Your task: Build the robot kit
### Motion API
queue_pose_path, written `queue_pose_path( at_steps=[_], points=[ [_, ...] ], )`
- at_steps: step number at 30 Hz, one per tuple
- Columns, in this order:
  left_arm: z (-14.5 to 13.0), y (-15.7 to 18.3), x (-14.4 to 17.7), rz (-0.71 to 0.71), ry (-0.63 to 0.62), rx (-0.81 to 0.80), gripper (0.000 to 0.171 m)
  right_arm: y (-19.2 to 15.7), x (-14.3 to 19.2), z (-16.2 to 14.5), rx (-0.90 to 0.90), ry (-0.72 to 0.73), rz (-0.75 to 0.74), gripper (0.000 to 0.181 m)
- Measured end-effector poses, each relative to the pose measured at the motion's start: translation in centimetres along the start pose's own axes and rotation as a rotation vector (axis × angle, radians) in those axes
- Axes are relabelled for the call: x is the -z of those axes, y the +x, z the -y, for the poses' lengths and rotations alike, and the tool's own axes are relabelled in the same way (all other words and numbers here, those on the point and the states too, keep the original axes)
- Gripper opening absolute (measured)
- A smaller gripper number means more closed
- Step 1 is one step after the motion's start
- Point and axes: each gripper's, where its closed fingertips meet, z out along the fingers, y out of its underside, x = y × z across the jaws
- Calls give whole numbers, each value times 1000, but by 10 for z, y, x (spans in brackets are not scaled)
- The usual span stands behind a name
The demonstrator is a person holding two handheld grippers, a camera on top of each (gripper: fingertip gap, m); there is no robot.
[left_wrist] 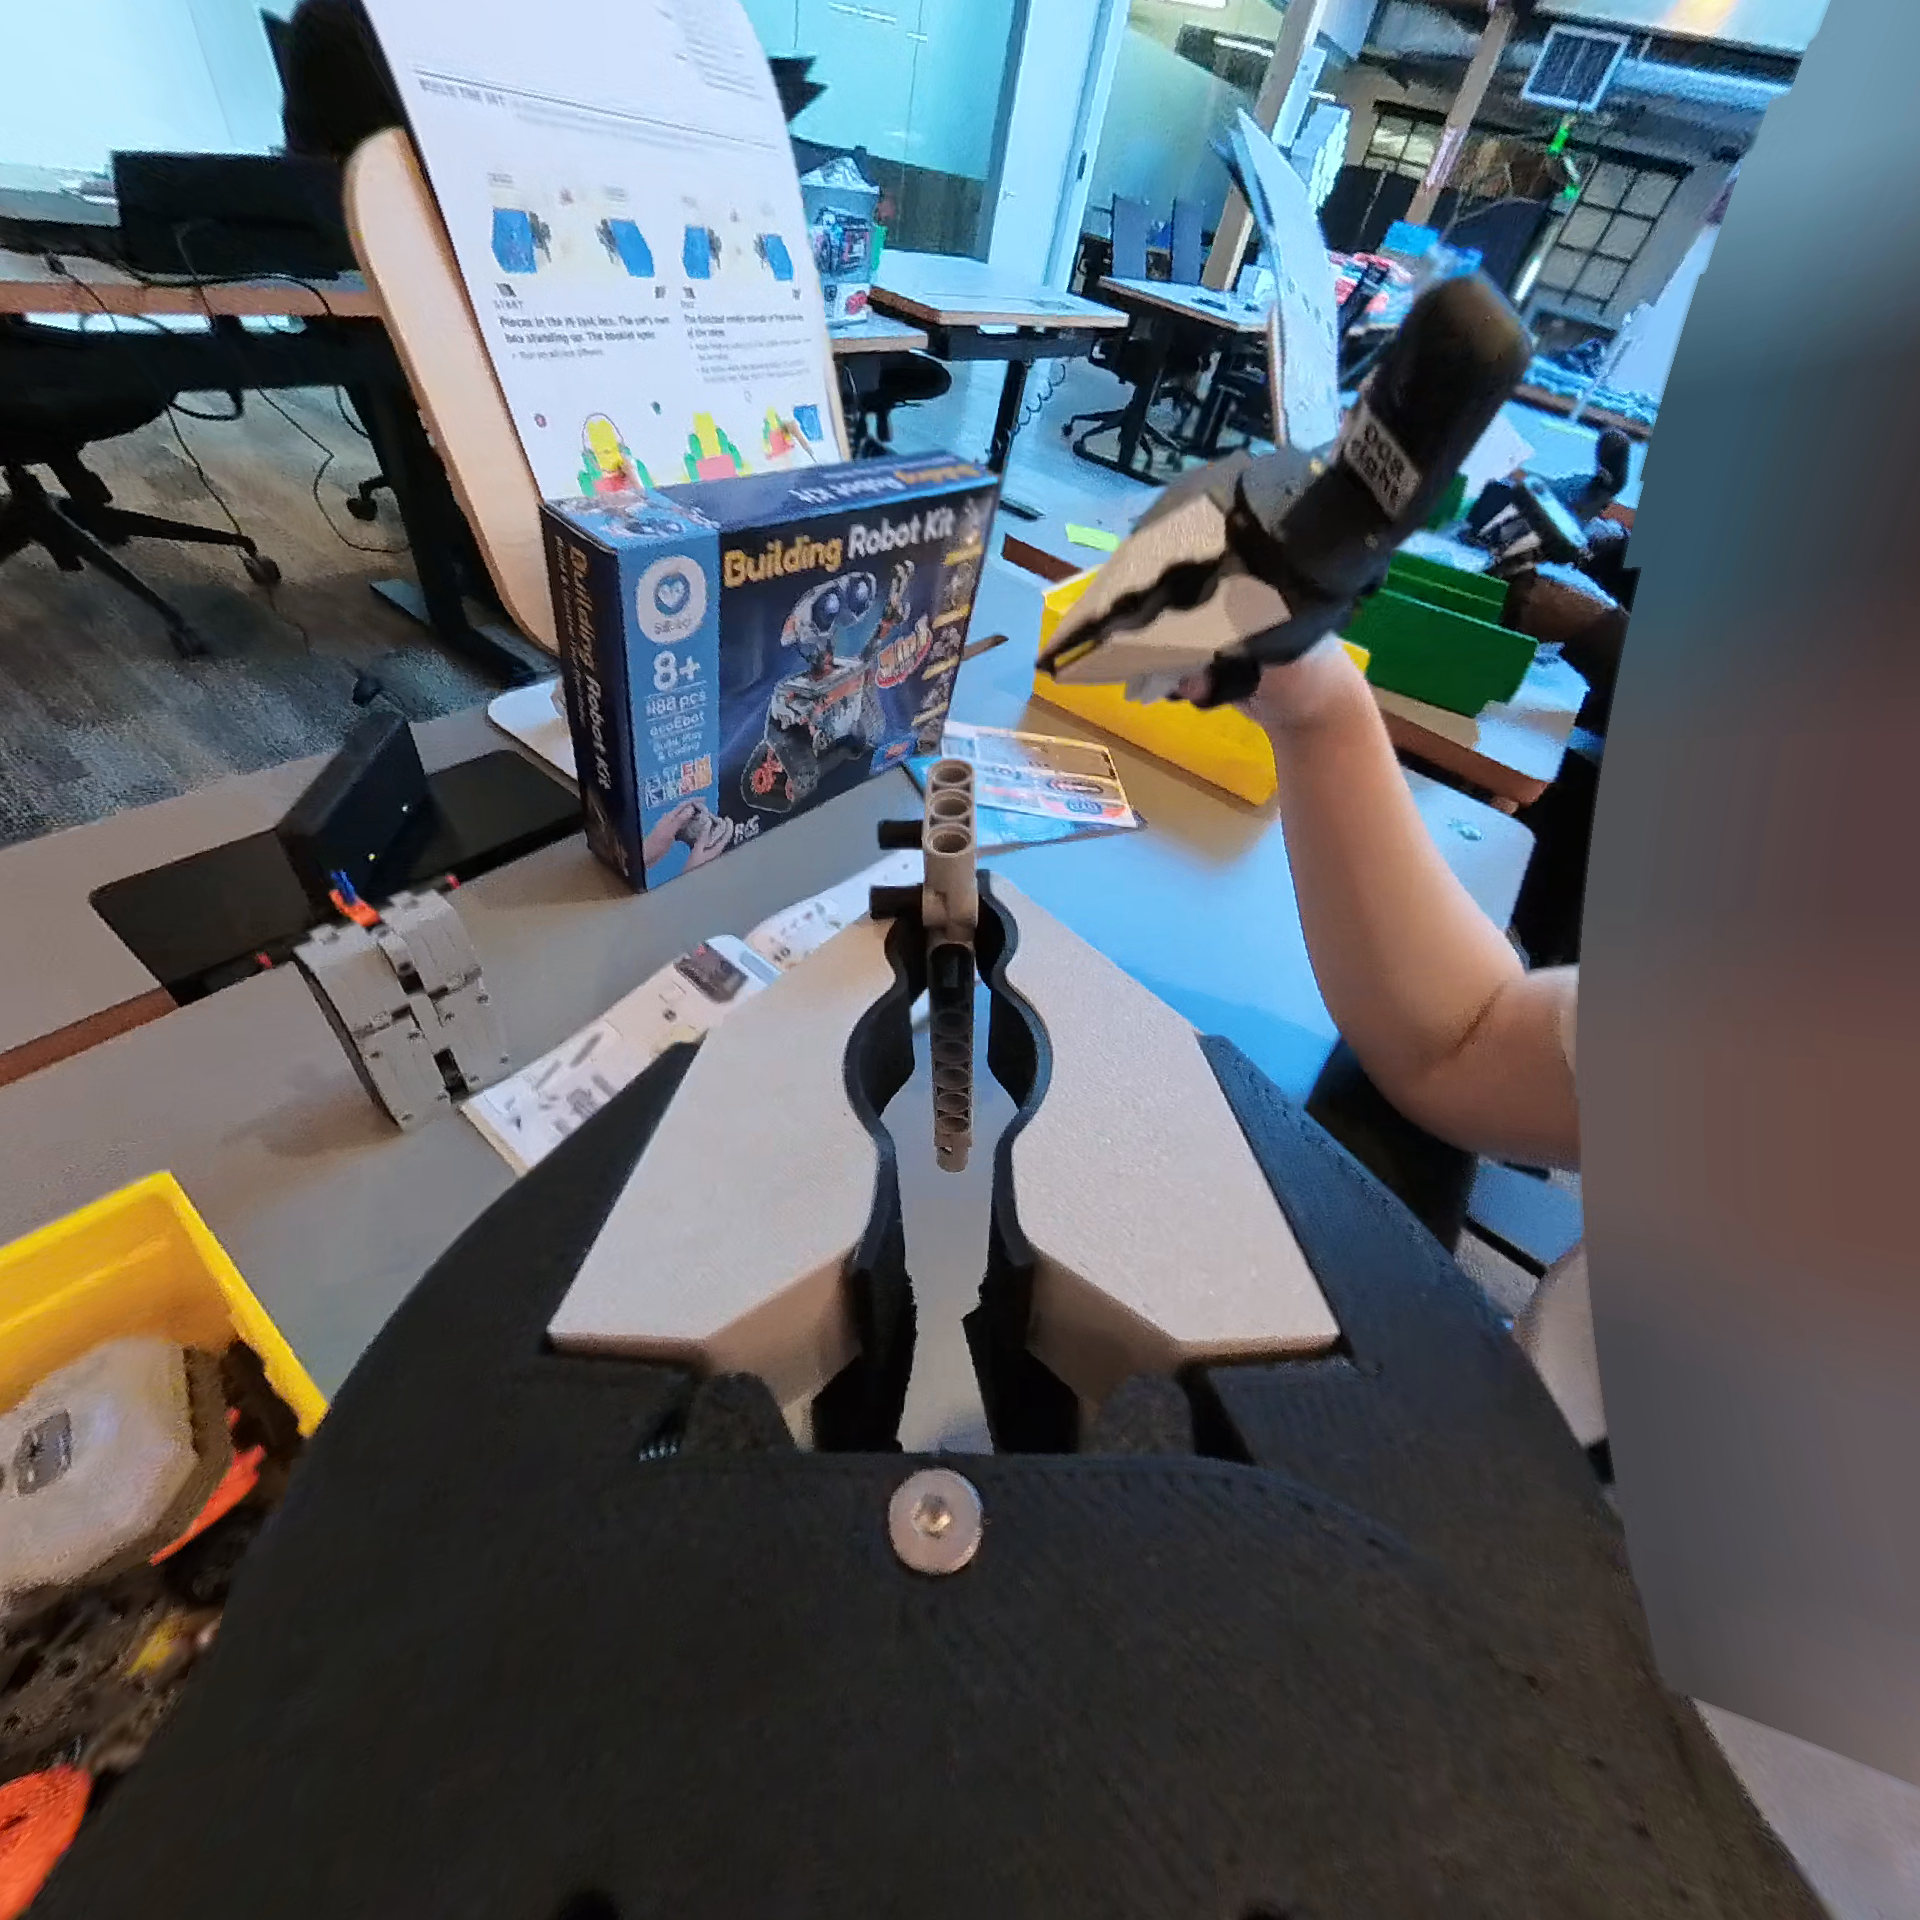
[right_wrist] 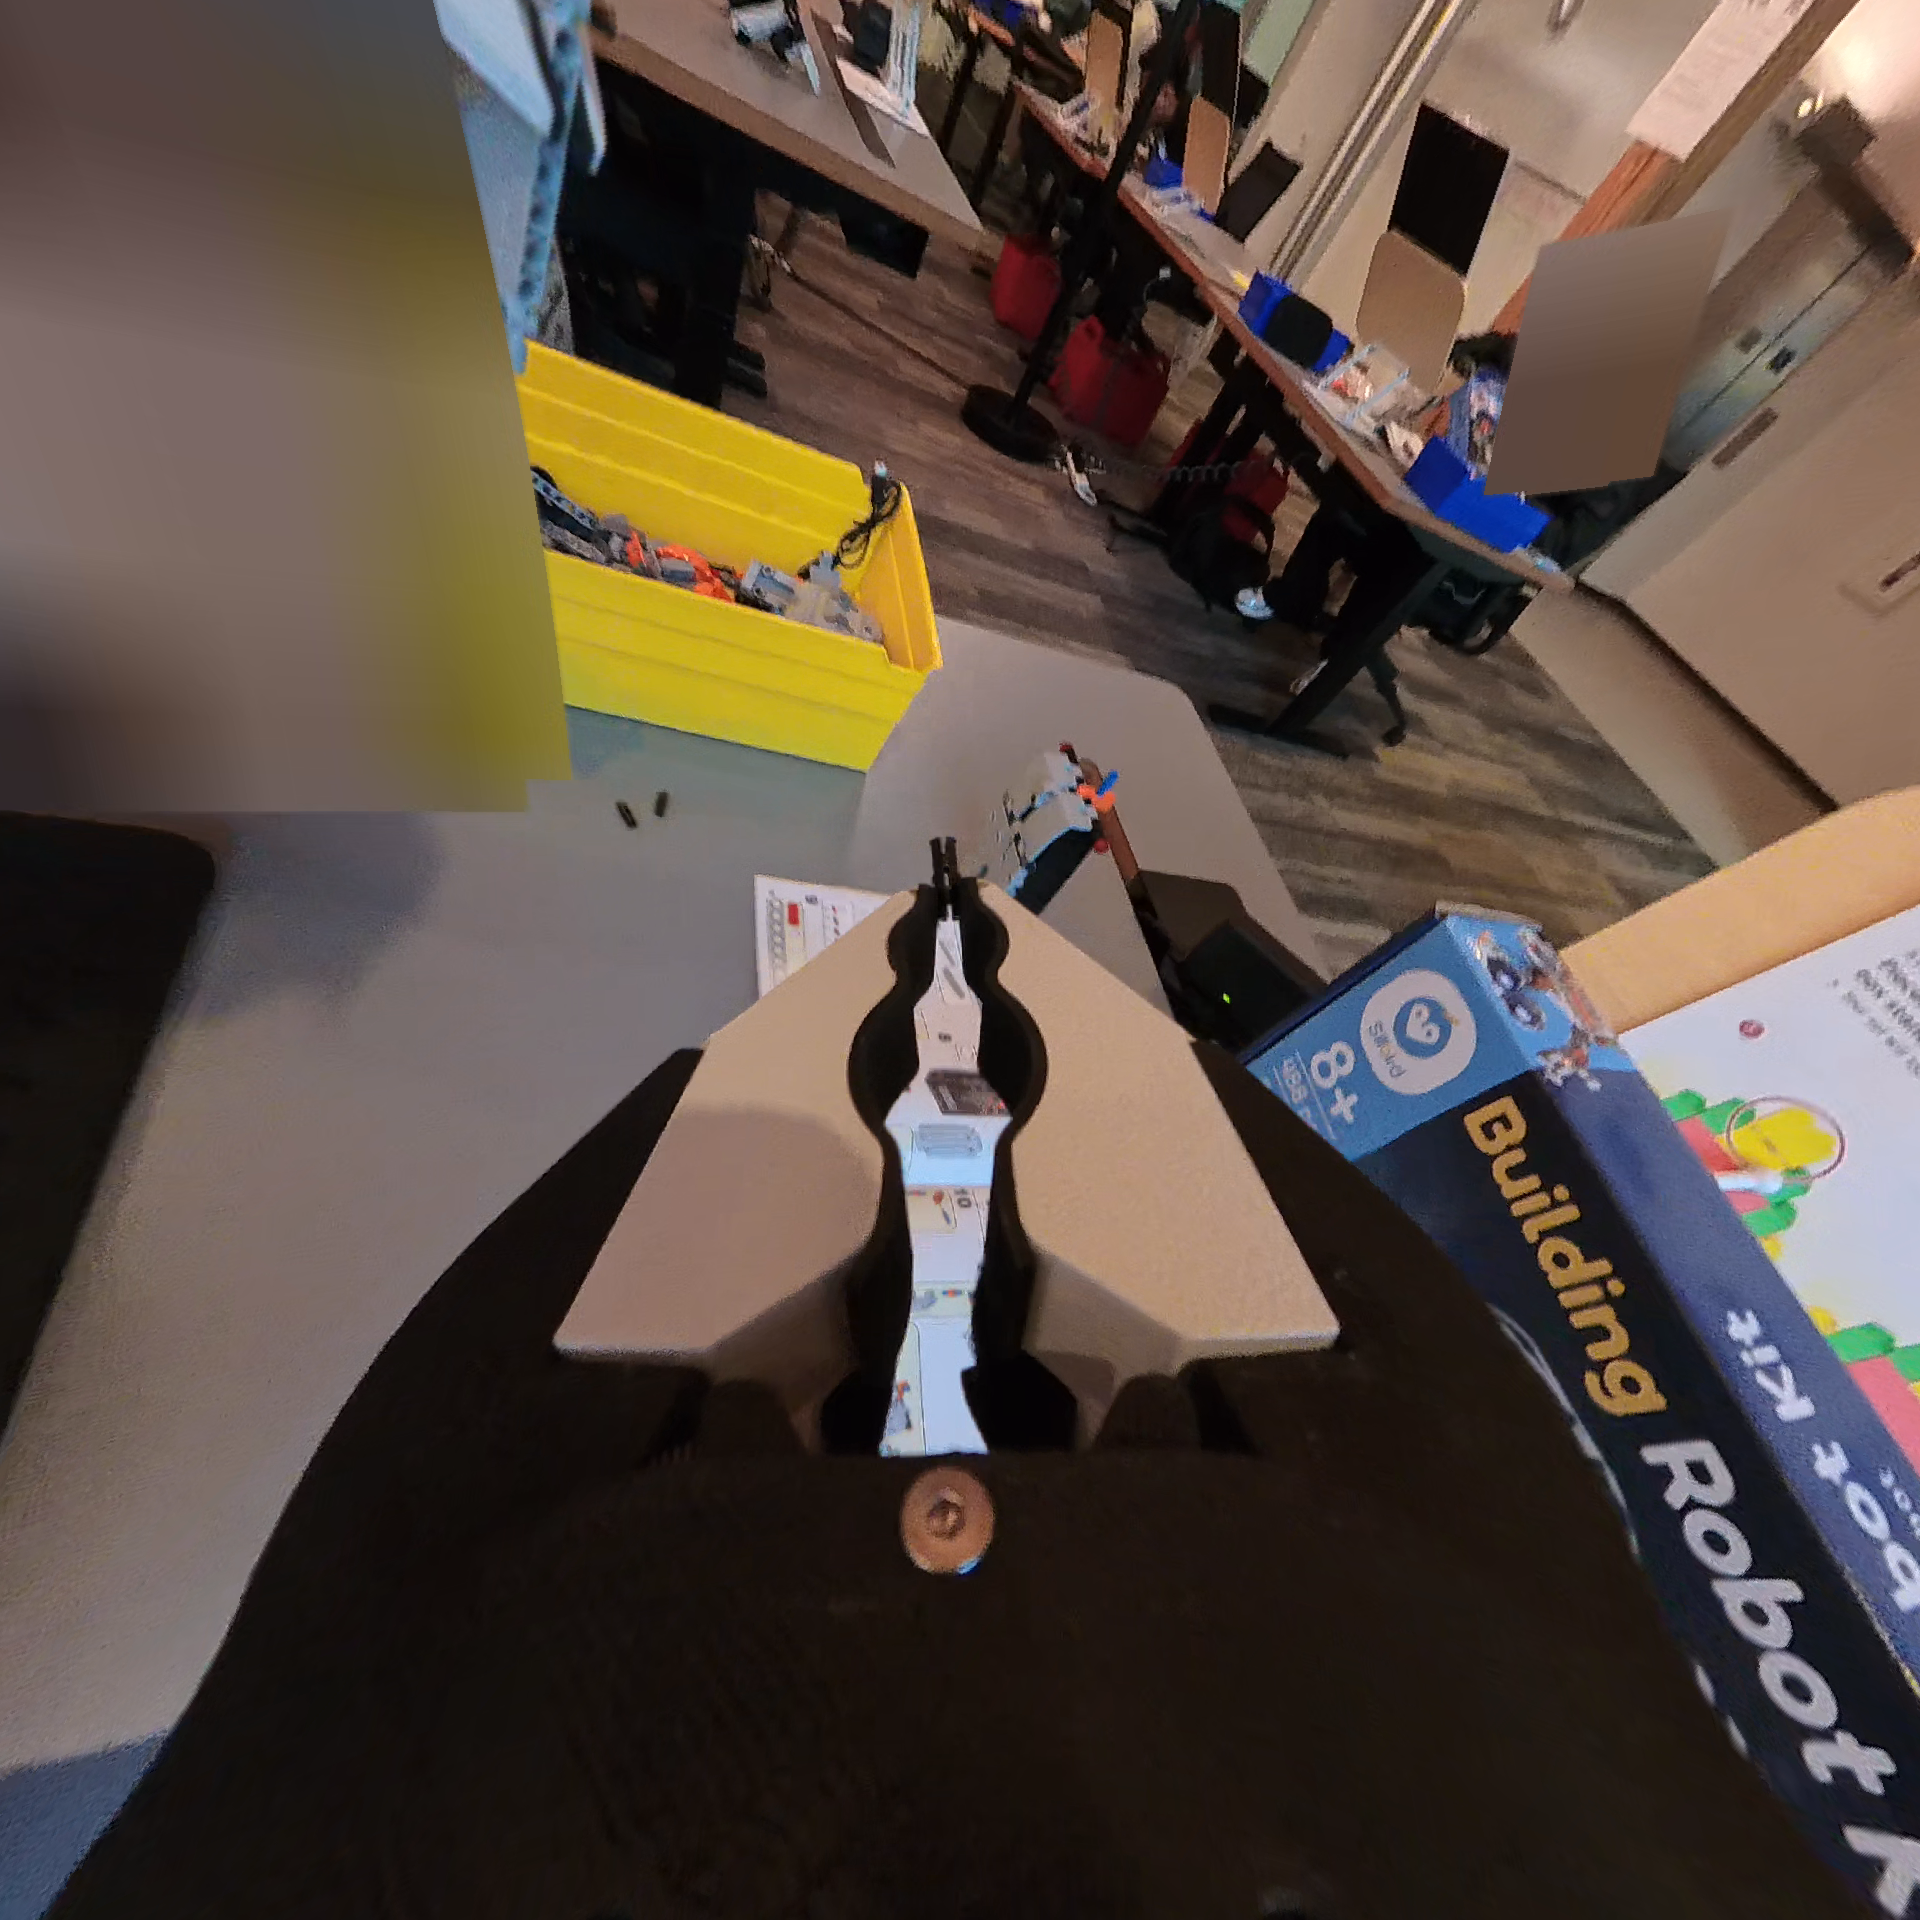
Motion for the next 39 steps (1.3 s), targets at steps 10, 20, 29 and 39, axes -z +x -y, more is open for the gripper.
queue_pose_path(
  at_steps=[10, 20, 29, 39],
  points=[
    [-3, -45, -56, 14, -93, 6, 5, 4, -28, -39, -84, -38, 82, 3],
    [-9, -77, -75, 69, -106, 70, 5, -1, -46, -39, -48, 3, 116, 3],
    [-14, -80, -80, 82, -133, 73, 5, -6, -59, -51, -64, -15, 157, 3],
    [-17, -80, -82, 59, -140, 86, 5, -7, -62, -53, -72, -3, 171, 3]
  ],
)
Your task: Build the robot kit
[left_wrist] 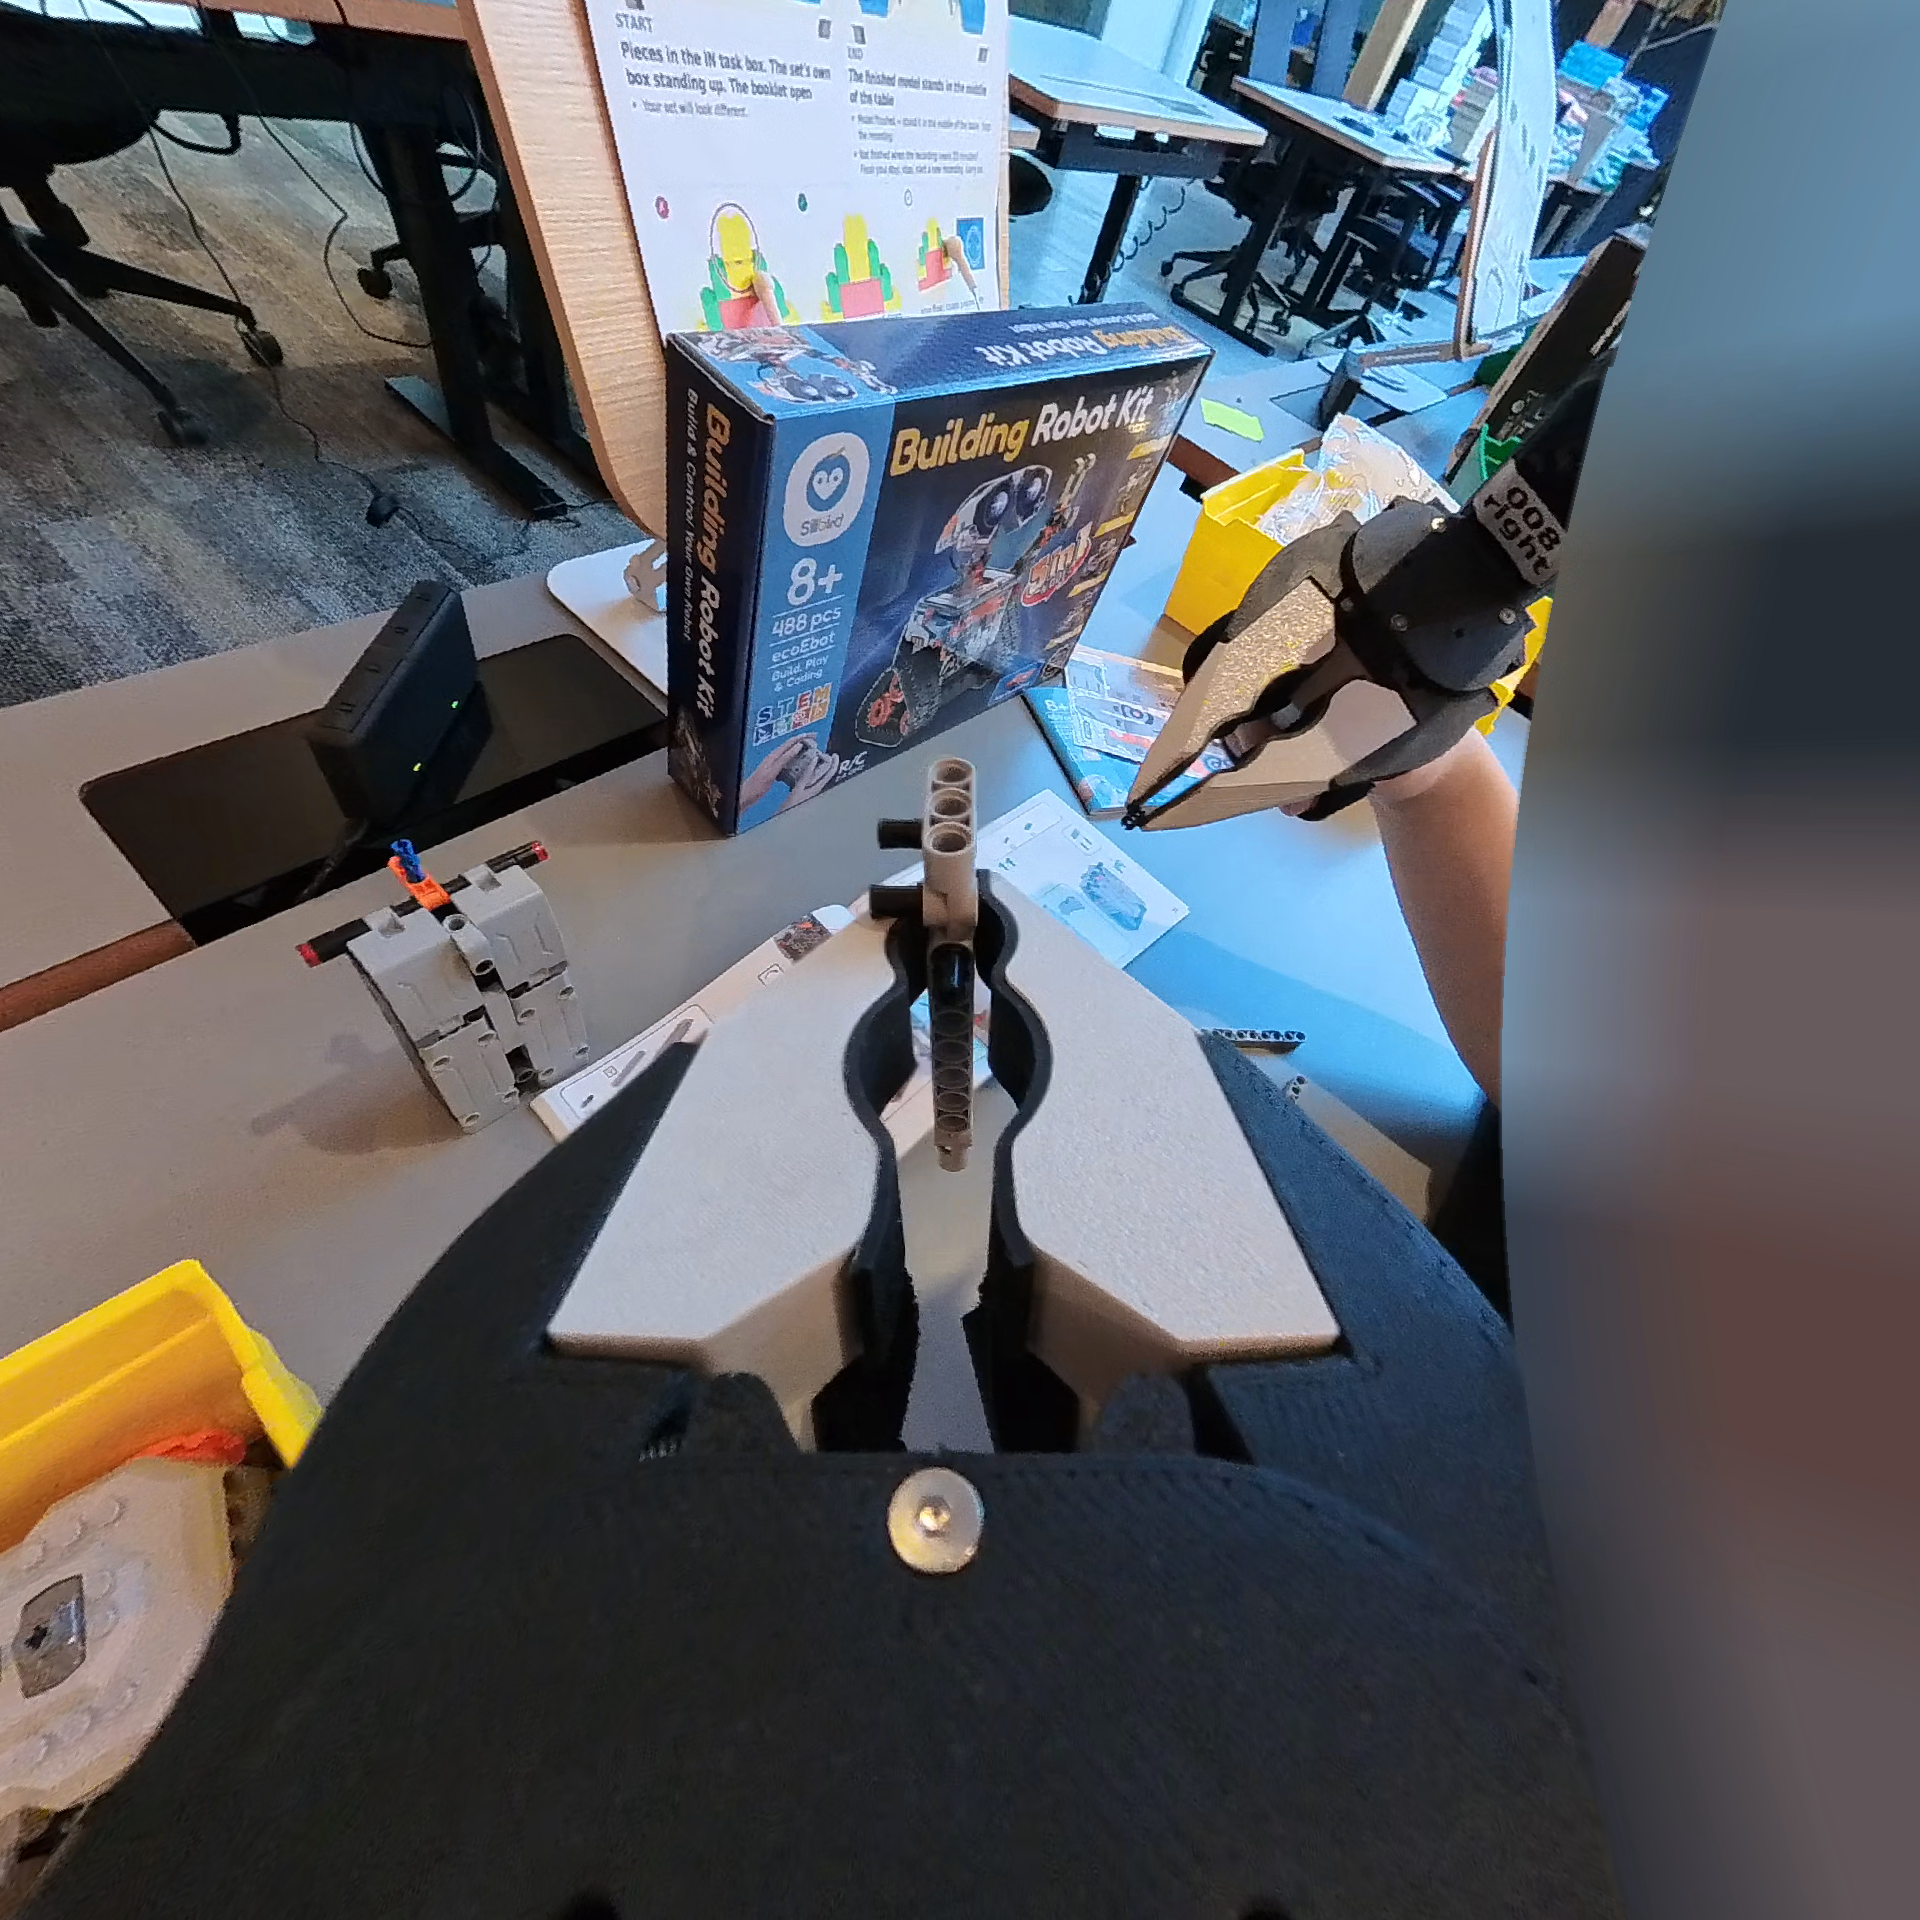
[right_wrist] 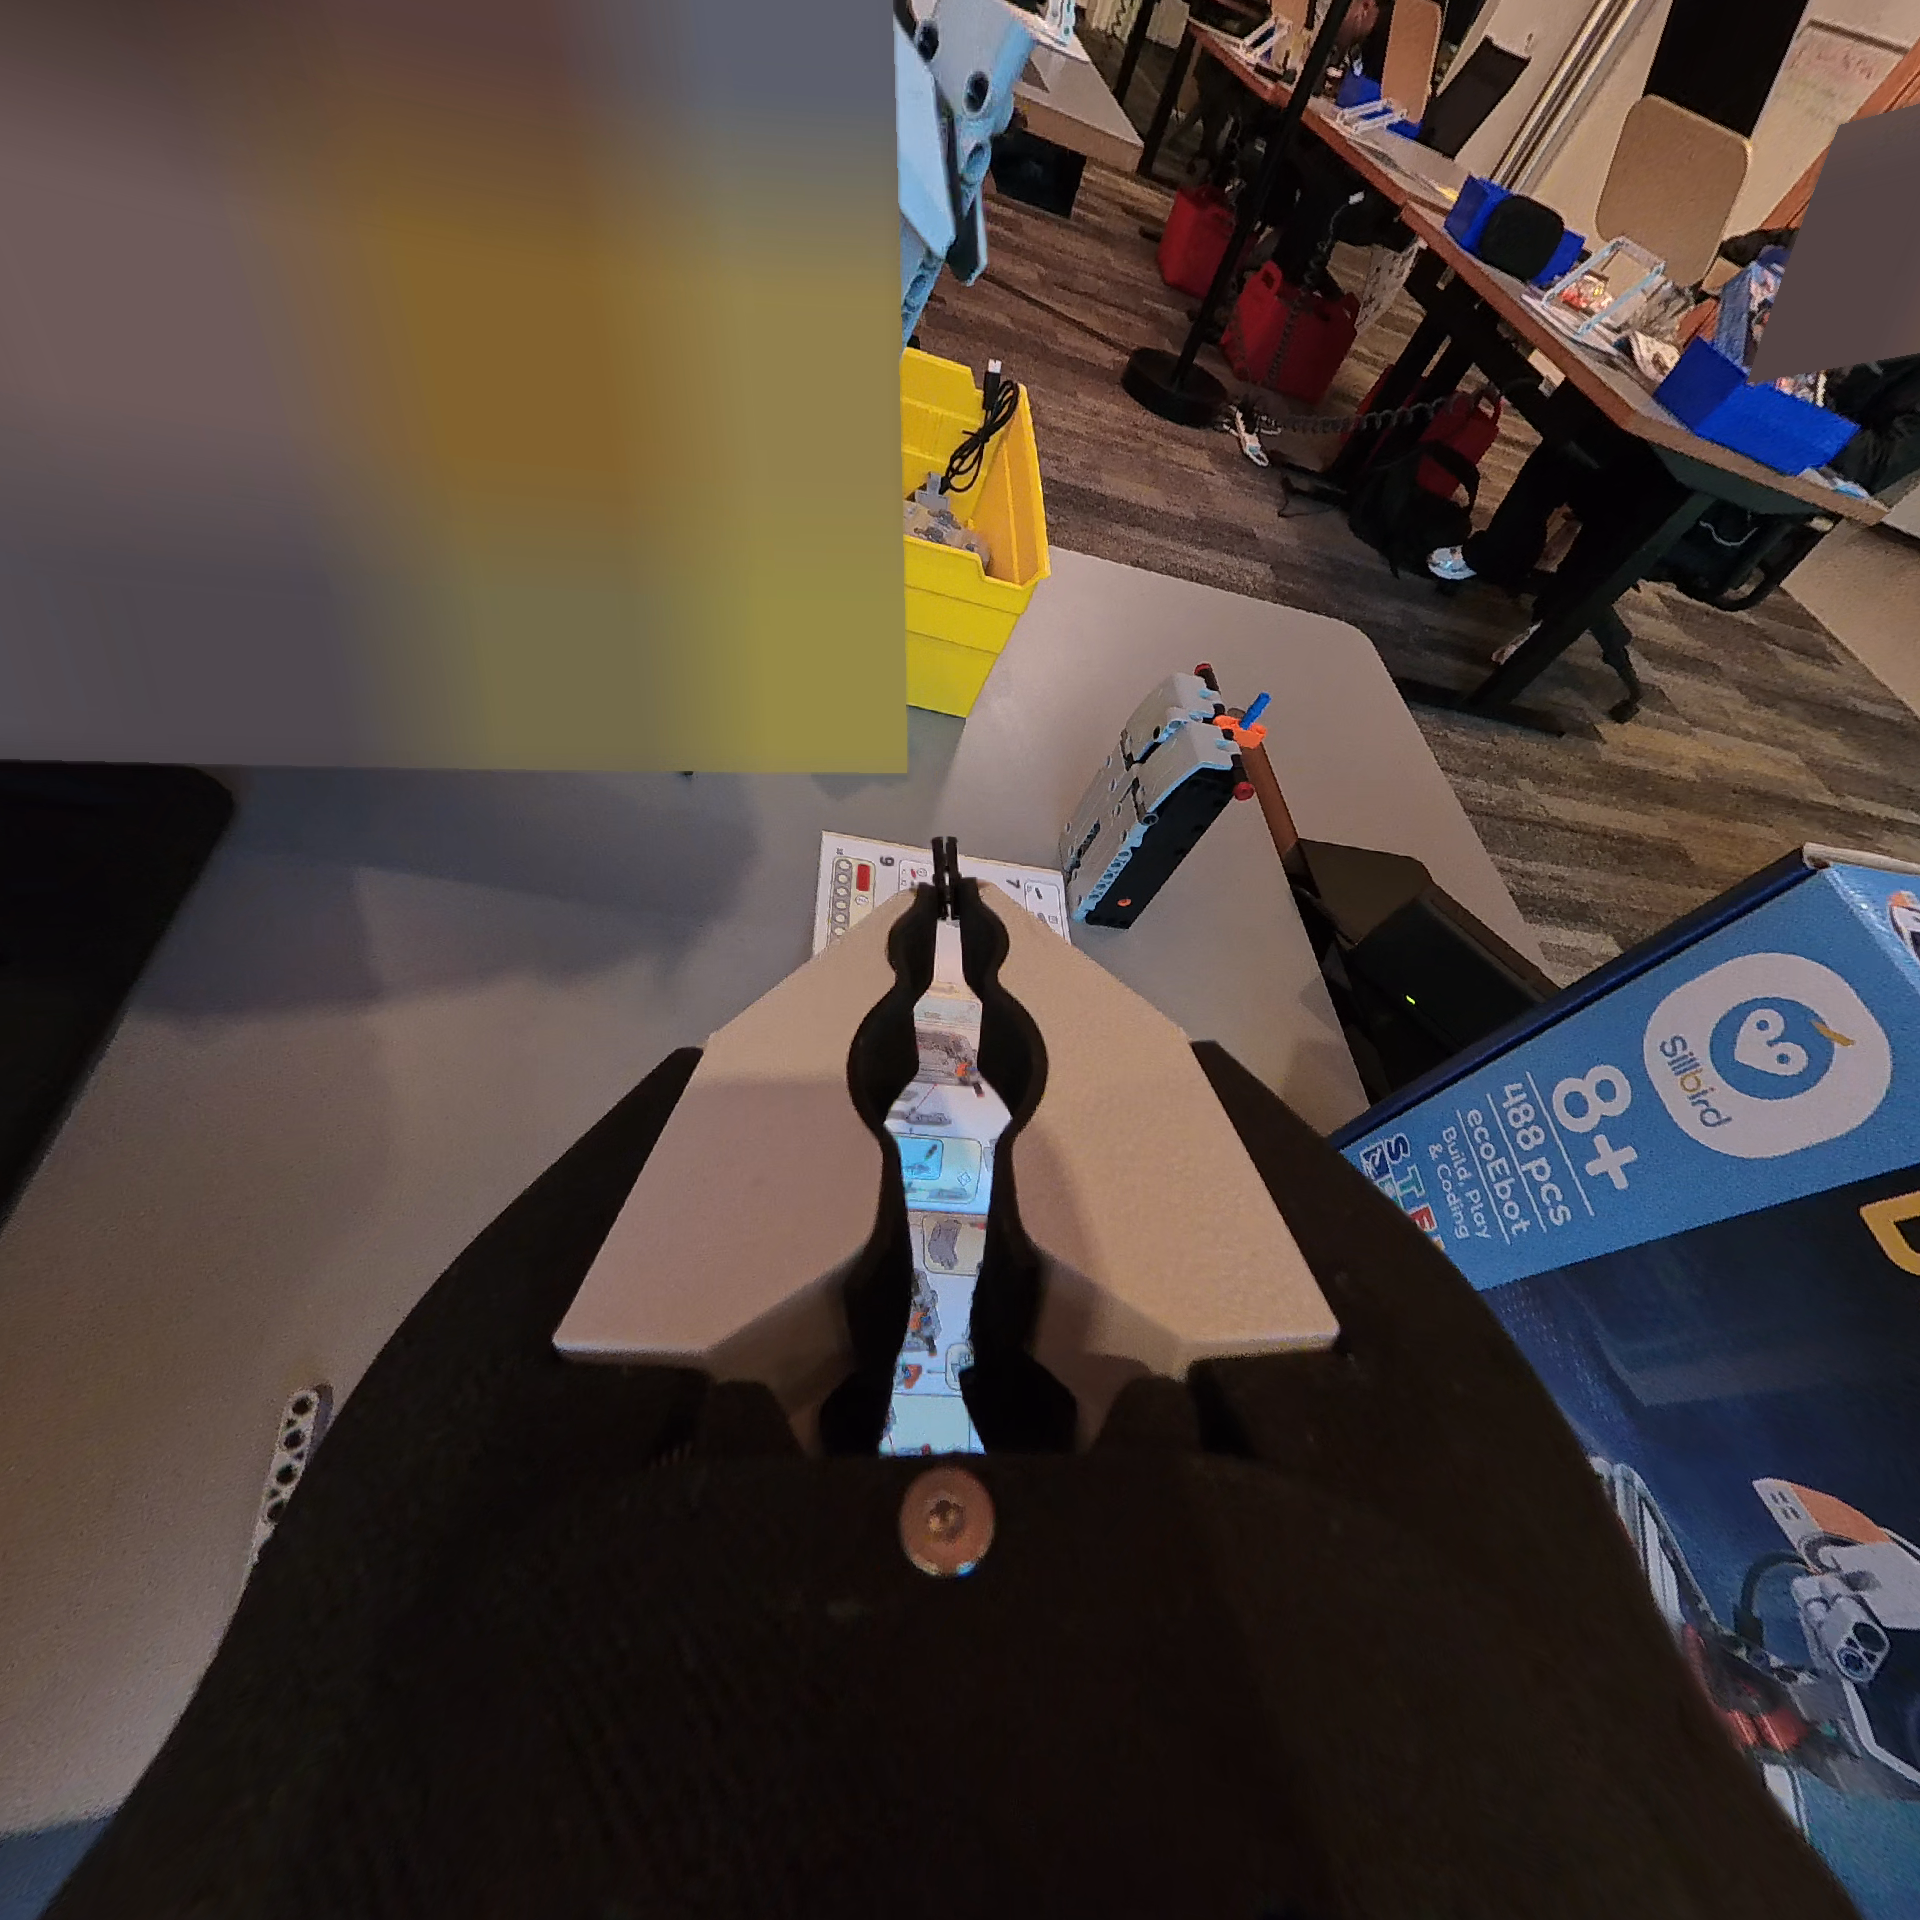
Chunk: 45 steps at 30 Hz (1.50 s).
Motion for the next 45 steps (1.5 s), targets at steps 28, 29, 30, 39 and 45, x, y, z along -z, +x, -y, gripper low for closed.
queue_pose_path(
  at_steps=[28, 29, 30, 39, 45],
  points=[
    [35, 191, -2, -310, 53, -187, 5, -84, 159, 119, 264, 76, -256, 3],
    [39, 193, 4, -287, 77, -200, 5, -81, 163, 117, 253, 74, -262, 3],
    [43, 195, 10, -259, 103, -221, 5, -78, 166, 114, 247, 77, -268, 3],
    [55, 118, 14, -75, 224, -146, 5, -29, 152, 64, 29, 66, -266, 4],
    [43, 60, -12, -132, 157, -1, 5, -7, 122, 36, -52, 44, -234, 3]
  ],
)
